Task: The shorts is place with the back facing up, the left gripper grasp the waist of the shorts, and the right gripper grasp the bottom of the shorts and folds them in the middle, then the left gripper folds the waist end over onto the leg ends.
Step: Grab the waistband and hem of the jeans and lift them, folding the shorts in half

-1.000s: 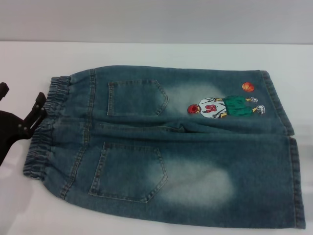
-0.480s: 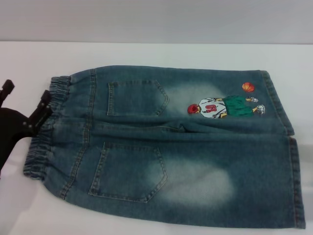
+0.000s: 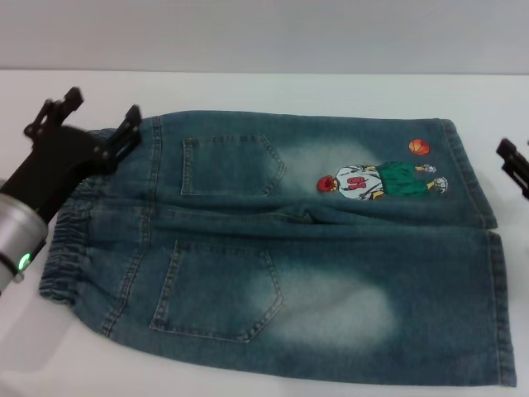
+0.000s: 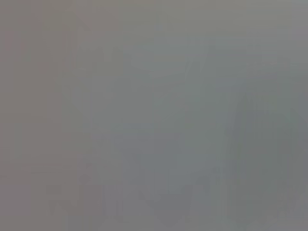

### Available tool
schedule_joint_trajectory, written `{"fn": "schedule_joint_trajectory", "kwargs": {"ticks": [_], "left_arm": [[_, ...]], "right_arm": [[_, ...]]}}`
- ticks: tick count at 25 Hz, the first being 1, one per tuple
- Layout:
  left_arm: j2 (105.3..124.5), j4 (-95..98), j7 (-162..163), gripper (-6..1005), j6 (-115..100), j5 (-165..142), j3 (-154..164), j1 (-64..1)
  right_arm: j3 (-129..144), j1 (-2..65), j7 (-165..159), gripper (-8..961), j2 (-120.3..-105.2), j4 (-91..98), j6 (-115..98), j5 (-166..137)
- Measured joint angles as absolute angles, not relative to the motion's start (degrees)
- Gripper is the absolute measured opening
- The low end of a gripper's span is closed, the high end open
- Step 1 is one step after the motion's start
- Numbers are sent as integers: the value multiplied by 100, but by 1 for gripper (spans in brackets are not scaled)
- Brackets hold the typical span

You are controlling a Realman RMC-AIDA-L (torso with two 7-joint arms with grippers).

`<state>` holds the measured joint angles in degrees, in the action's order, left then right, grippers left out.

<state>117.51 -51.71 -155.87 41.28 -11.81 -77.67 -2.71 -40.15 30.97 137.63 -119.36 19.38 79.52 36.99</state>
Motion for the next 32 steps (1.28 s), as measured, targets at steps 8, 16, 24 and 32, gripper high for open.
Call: {"fn": "schedule_joint_trajectory", "kwargs": {"ticks": [8,16,24,32], "left_arm": [[11731,-6777,-14321,861,2286,-2089,-7713,-5],[11773,-7659,-13697,861,815,-2300,-7644,111],[11734,-8515,-13677,860,-908,-2276,-7348,74],[11724,-8937,-13736,860,-1984,-1891,-7233,52]], "right_arm": [[-3934,4376,11825,517,-11966,3509,7510,3114],[-3422,5058,10614,517,-11975,4151,6669,3054],[-2847,5266,9999,517,-11986,4022,5636,2927],[-1644,5517,8416,510,-11985,4016,4579,2410]]}}
